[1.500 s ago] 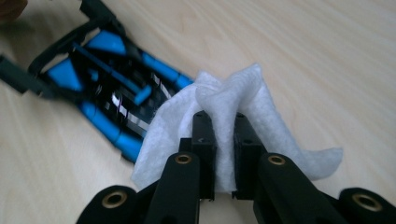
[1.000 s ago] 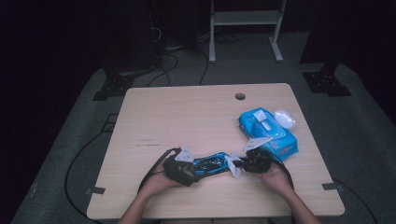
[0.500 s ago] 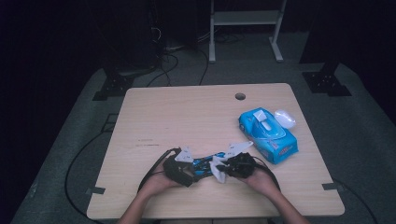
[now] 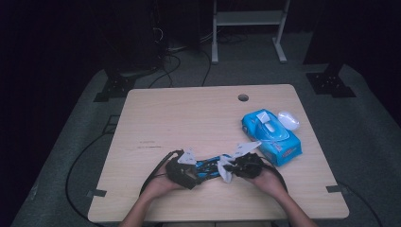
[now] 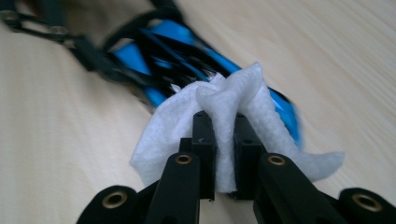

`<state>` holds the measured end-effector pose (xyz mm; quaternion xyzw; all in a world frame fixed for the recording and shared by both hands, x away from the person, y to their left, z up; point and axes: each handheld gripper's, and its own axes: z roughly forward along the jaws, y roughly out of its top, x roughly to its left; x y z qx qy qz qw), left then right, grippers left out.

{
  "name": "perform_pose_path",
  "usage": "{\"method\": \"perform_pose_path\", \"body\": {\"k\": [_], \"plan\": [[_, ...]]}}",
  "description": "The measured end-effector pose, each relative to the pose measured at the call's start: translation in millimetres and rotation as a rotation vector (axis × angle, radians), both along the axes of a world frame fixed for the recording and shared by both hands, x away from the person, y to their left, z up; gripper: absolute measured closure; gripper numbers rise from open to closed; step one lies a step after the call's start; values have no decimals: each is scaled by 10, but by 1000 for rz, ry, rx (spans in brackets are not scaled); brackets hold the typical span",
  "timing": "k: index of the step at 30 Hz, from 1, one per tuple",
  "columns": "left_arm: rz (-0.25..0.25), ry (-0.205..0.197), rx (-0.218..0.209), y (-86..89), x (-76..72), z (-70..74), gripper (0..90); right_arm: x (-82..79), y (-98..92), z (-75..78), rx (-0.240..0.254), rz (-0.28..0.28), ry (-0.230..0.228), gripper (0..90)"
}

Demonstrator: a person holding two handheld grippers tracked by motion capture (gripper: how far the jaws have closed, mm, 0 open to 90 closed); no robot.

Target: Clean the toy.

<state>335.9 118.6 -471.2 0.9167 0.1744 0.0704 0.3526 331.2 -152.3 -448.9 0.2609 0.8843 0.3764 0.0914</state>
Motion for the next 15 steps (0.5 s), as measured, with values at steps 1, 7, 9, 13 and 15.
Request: {"method": "perform_pose_path", "body": {"k": [1, 7, 9, 13, 15], "plan": [[0, 0, 0, 0, 0, 0, 252, 20, -65, -5, 0, -23, 9, 821], [3, 2, -1, -3, 1, -1, 243, -1, -62, -17, 53, 1, 35, 820], [6, 7, -3, -6, 3, -4, 242, -4, -13, -14, 45, 20, 27, 820], [8, 8, -2, -7, -2, -6, 248, 29, -67, -12, 22, 10, 29, 821], [6, 7, -1, -6, 0, -5, 249, 53, -109, -22, 14, -10, 31, 821]]}}
